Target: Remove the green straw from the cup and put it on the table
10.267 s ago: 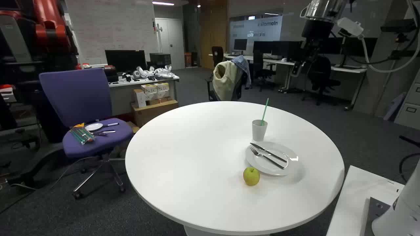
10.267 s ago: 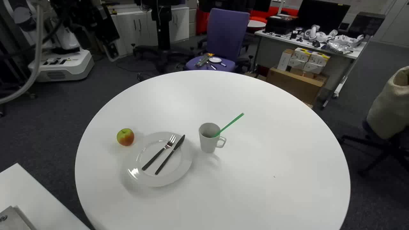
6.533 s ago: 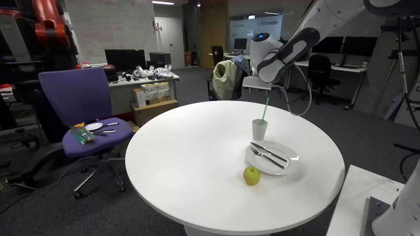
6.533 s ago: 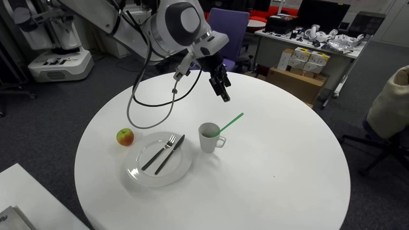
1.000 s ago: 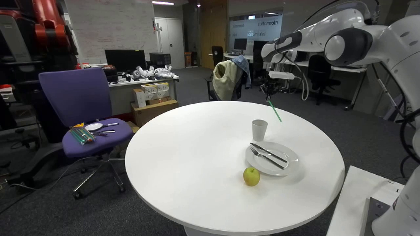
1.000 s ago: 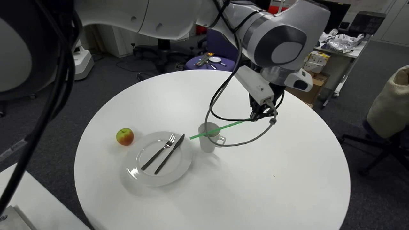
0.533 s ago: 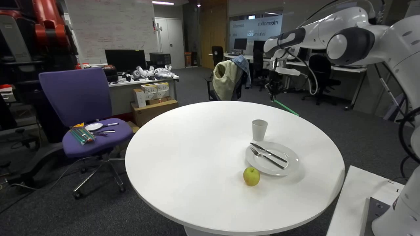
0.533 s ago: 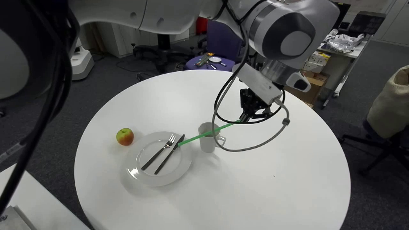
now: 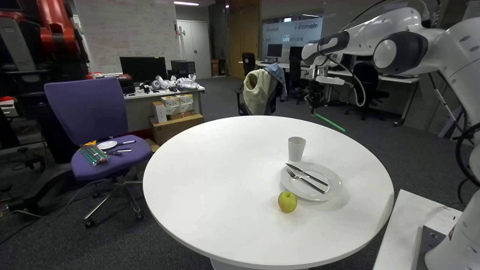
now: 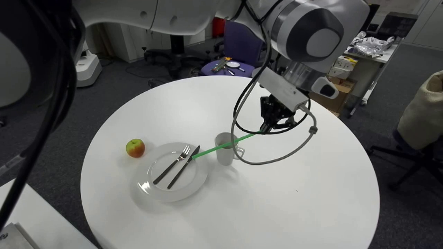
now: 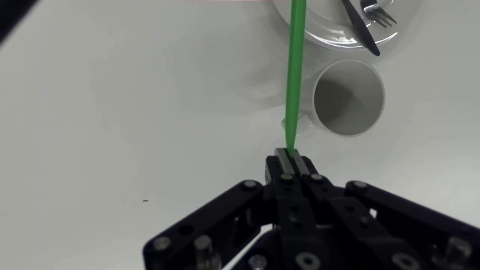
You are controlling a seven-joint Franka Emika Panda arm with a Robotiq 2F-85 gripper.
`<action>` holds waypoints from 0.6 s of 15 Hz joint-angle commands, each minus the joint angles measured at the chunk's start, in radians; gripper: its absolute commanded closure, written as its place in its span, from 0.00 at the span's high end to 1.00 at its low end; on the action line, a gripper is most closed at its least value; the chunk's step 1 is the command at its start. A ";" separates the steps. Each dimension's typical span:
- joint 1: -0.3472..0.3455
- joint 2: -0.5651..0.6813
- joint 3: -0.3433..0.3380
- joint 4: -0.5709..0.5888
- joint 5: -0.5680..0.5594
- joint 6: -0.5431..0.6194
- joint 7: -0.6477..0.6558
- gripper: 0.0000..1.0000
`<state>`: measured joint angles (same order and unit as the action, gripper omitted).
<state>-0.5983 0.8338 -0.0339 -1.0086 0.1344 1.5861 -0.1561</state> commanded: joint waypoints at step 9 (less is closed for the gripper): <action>0.056 0.250 -0.047 0.180 -0.016 0.080 0.000 0.00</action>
<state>-0.5603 1.0002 -0.0470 -0.9451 0.1344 1.7094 -0.1517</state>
